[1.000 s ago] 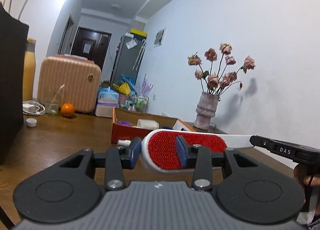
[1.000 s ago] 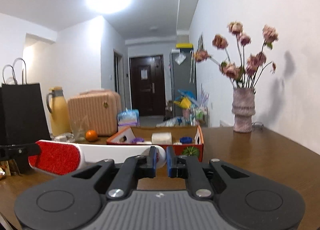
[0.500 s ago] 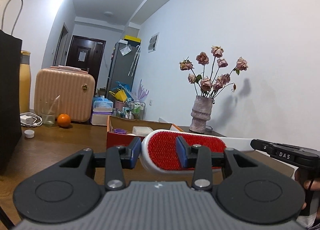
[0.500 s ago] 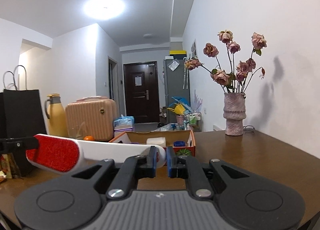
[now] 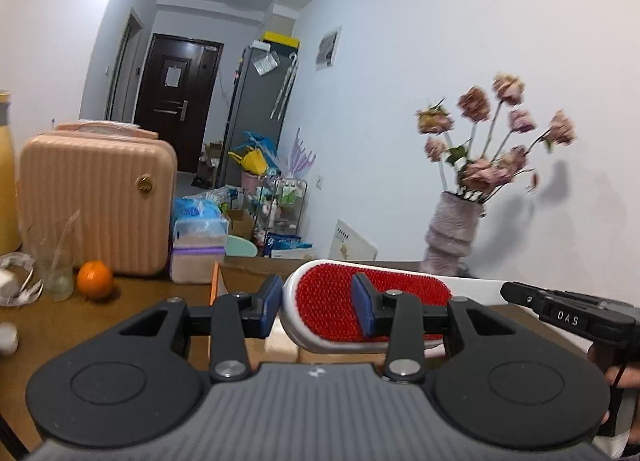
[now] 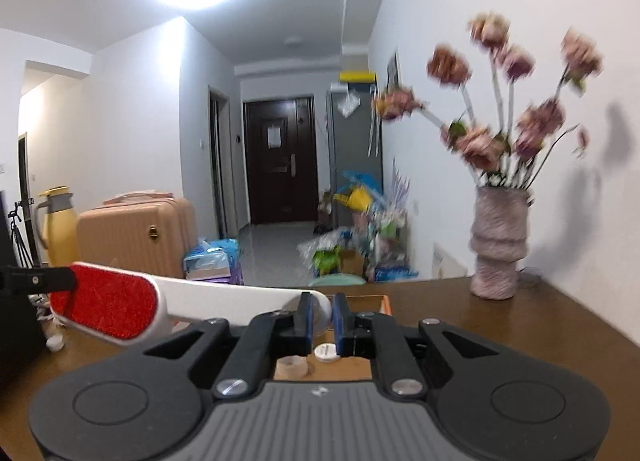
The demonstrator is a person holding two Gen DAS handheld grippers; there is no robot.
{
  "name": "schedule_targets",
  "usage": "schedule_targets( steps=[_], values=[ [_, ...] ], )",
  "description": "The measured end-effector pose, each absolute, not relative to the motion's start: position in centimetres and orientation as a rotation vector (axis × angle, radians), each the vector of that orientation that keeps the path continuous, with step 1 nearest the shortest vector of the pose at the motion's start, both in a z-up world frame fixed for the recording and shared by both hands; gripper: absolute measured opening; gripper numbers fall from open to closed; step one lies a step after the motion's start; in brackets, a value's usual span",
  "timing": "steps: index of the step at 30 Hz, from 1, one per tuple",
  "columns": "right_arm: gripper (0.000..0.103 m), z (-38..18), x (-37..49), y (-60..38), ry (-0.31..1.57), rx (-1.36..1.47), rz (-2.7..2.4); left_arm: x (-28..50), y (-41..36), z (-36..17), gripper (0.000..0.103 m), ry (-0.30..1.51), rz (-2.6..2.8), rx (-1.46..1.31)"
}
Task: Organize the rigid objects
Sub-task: 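Lower the lint brush into the box and open both grippers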
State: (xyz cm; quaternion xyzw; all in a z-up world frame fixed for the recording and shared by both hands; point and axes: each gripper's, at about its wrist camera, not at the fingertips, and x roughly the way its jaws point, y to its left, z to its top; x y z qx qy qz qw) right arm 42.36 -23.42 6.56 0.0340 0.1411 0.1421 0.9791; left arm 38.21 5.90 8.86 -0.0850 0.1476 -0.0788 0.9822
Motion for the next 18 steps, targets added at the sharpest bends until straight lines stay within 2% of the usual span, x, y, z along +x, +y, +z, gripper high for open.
schedule_targets(
  steps=[3, 7, 12, 18],
  values=[
    [0.011, 6.2, 47.3, -22.6, 0.345, 0.073, 0.285, 43.3, 6.4, 8.4, 0.039, 0.365, -0.129, -0.200],
    [0.011, 3.5, 53.0, -21.6, 0.481, 0.058, 0.296, 48.5, 7.3, 5.3, 0.039, 0.505, -0.077, -0.272],
    [0.011, -0.5, 56.4, -20.6, 0.647, 0.019, 0.308, 51.3, 8.1, 1.2, 0.039, 0.639, -0.065, -0.279],
    [0.010, -2.7, 58.2, -18.2, 0.781, -0.150, 0.318, 53.7, 8.4, -0.8, 0.039, 0.732, -0.046, -0.265]
  ],
)
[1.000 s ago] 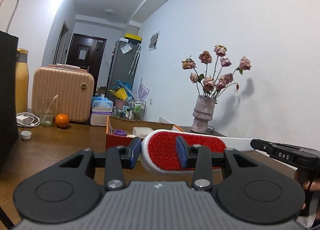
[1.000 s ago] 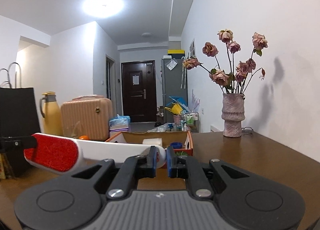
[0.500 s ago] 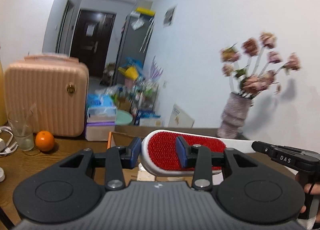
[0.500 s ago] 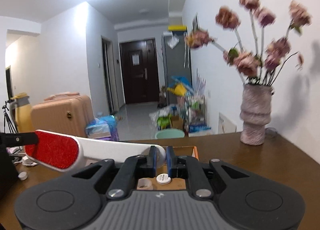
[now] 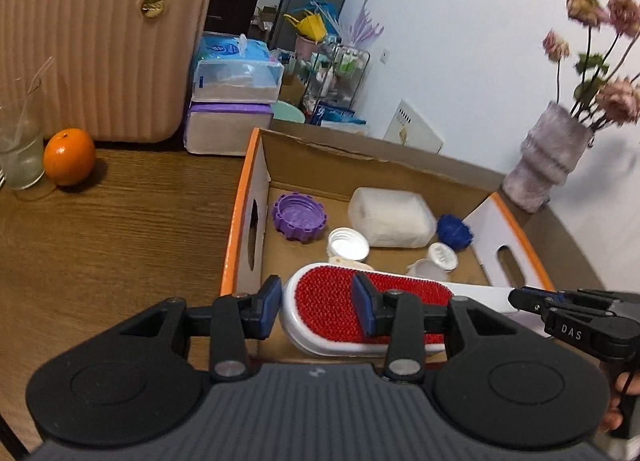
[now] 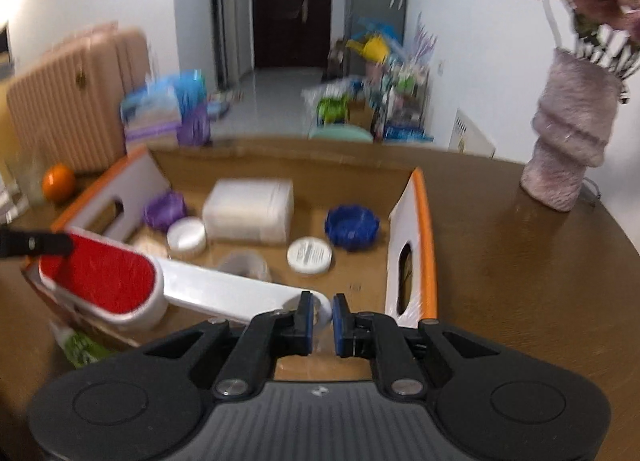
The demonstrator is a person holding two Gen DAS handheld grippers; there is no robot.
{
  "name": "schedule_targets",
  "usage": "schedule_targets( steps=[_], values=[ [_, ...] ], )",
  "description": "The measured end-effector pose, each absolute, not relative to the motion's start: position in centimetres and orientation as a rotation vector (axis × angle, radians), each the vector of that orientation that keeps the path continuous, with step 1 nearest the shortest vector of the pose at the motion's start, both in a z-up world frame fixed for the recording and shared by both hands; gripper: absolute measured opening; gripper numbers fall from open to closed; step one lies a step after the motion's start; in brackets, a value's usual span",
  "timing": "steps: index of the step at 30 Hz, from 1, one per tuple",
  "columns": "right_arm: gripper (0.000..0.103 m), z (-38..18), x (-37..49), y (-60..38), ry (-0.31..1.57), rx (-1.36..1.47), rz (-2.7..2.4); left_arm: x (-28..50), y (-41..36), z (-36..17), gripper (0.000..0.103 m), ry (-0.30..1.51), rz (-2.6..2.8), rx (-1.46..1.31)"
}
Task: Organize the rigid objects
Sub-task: 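Lower the lint brush into the box and open both grippers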
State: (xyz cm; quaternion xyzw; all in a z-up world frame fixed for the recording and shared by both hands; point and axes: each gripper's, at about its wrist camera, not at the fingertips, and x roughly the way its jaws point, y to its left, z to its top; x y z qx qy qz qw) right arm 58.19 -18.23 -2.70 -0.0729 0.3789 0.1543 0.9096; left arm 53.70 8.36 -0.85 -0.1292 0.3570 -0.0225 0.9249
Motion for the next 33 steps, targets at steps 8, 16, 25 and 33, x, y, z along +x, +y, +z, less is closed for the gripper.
schedule_targets(
  steps=[8, 16, 25, 33],
  values=[
    [0.007, -2.9, 59.4, -16.5, 0.848, -0.256, 0.332, 54.8, 7.1, -1.6, 0.039, 0.780, 0.020, -0.132],
    [0.015, 3.3, 56.8, -19.6, 0.762, -0.136, 0.326, 51.9, 6.9, 3.8, 0.067, 0.709, 0.064, -0.054],
    [0.065, 6.6, 48.0, -21.9, 0.514, 0.040, 0.316, 43.6, 4.2, 7.1, 0.102, 0.448, 0.105, 0.046],
    [0.090, 5.6, 40.5, -21.2, 0.221, 0.002, 0.277, 35.9, 1.7, 6.3, 0.103, 0.257, -0.004, 0.076]
  ],
)
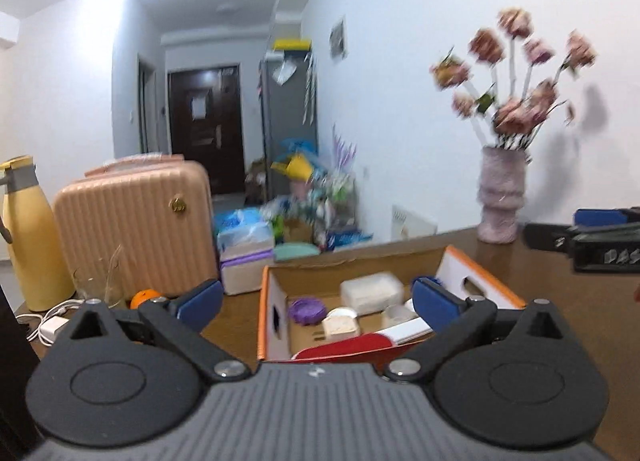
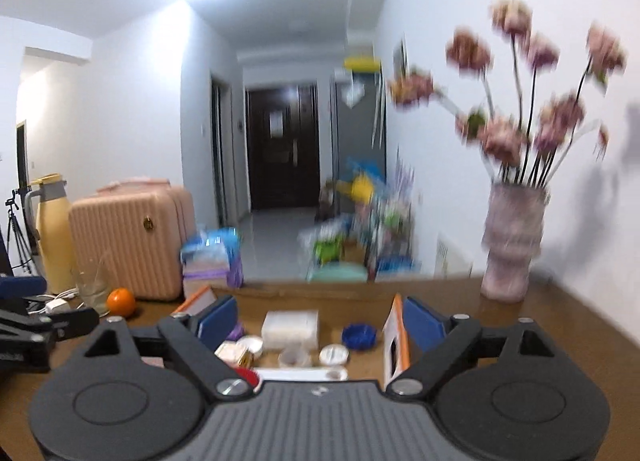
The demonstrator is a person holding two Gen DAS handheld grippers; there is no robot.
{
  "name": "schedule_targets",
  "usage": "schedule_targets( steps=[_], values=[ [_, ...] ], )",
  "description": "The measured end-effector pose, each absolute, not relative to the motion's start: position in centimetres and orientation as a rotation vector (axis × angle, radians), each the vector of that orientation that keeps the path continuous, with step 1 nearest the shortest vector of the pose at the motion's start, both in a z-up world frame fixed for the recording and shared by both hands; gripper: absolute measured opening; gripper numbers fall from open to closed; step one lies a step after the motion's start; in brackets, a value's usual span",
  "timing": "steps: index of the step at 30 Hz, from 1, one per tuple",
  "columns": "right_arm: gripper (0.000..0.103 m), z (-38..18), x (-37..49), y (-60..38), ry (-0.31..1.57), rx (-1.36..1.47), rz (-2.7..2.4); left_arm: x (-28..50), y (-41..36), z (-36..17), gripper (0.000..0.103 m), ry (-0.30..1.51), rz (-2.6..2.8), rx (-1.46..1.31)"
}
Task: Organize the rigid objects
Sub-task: 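Lower the lint brush into the box and open both grippers, then withdraw both grippers from the box toward the two spray bottles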
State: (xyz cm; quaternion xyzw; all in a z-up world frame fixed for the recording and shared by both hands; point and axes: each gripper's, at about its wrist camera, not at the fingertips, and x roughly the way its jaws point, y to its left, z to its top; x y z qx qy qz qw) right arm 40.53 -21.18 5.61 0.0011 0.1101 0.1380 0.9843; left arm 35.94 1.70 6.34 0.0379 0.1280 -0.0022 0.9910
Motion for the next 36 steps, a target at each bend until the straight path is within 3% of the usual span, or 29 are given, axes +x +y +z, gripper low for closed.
schedule_targets(
  steps=[7, 14, 26, 36],
  values=[
    [0.095, 3.8, 36.4, -22.9, 0.144, 0.126, 0.282, 31.5, 1.7, 5.4, 0.103, 0.123, -0.004, 0.040],
    [0.095, 2.6, 32.6, -23.5, 0.134, 0.118, 0.262, 28.4, 2.0, 4.3, 0.103, 0.109, 0.005, 0.003],
    [0.101, -3.5, 16.7, -24.4, 0.030, 0.000, 0.281, 11.3, 2.4, -1.6, 0.103, 0.021, -0.032, 0.047],
    [0.101, -7.5, 14.6, -24.9, 0.105, 0.004, 0.240, 10.4, 1.6, -3.9, 0.103, 0.036, -0.127, 0.090]
  ],
)
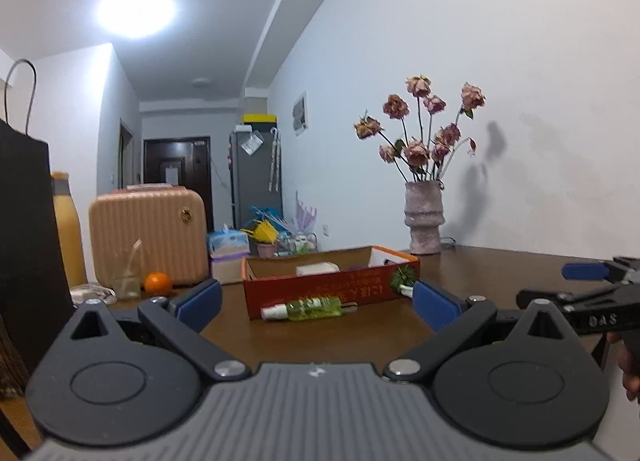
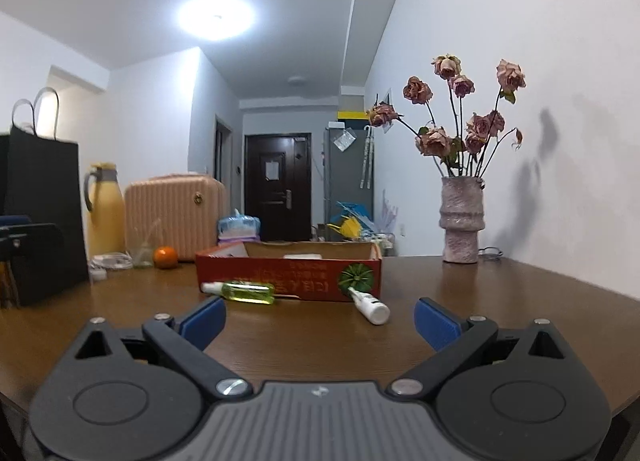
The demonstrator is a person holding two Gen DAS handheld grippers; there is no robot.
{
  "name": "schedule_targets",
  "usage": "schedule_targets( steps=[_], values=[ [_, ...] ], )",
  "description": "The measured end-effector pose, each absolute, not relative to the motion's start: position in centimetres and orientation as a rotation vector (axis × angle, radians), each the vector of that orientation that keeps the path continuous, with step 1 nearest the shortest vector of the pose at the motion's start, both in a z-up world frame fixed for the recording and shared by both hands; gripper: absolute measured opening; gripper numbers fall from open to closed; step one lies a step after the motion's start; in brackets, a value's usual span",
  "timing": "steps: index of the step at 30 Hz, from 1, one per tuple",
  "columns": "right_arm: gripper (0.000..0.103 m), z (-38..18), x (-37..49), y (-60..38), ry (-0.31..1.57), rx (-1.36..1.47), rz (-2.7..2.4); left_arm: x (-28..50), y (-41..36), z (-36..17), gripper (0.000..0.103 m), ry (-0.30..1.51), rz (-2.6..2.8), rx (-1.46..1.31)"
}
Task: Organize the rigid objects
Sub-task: 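Withdraw both grippers from the box toward the two spray bottles, then grasp the green spray bottle with the left gripper while the right gripper grasps the white spray bottle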
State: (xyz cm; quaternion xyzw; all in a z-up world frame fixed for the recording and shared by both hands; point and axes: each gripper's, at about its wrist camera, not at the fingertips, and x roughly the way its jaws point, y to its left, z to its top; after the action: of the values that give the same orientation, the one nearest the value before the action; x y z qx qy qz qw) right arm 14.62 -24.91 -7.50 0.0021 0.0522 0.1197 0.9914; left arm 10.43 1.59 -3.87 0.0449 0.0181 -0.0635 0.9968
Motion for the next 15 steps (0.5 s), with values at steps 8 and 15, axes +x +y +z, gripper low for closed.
schedule_targets(
  steps=[8, 15],
  values=[
    [0.099, -9.0, 17.5, -24.9, 0.212, 0.025, 0.260, 13.2, 2.8, -6.1, 0.103, 0.146, -0.103, 0.049],
    [0.098, -7.4, 22.6, -25.8, 0.255, 0.054, 0.273, 19.0, 3.8, -4.7, 0.103, 0.248, -0.139, -0.066]
  ],
)
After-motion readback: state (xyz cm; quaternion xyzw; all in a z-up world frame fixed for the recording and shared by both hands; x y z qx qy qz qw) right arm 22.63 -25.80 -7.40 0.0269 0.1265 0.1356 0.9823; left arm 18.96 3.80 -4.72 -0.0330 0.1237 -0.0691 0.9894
